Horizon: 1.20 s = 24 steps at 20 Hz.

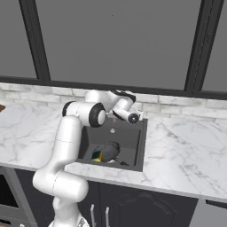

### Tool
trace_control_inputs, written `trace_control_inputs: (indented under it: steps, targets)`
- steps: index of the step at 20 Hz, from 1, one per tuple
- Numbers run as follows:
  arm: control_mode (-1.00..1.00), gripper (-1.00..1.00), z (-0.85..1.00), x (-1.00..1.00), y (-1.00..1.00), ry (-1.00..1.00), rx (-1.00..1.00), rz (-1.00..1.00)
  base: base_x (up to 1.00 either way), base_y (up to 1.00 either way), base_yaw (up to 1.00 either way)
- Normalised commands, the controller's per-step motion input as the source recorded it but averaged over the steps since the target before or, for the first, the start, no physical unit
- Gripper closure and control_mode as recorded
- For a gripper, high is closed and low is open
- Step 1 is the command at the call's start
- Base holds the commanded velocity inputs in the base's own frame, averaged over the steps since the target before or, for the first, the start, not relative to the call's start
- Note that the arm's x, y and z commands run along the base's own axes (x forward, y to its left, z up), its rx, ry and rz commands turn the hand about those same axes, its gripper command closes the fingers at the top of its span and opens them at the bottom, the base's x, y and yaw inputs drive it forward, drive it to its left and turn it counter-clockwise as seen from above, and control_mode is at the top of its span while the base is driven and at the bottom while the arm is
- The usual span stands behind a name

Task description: Pick the pan and sponge and place them into the sink. Then turn on the water.

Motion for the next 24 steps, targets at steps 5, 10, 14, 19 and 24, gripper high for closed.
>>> trace_control_inputs:
  steps: [5,10,14,19,24]
  targets:
    - [-1.00,1.00,-0.07,-0.19,-0.57,0.06,0.05,-0.04,0.00,0.00,0.00]
    - [-1.00,1.00,-0.09,-0.23,-0.57,0.05,0.05,-0.03,0.00,0.00,0.00]
    - [-1.00,1.00,-0.12,-0.38,-0.48,0.03,0.04,-0.02,0.00,0.00,0.00]
    - [-1.00,1.00,-0.19,-0.54,-0.38,0.00,0.03,-0.01,0.00,0.00,0.00]
    - [-1.00,1.00,-0.25,-0.62,-0.39,-0.01,0.02,0.00,0.00,0.00,0.00]
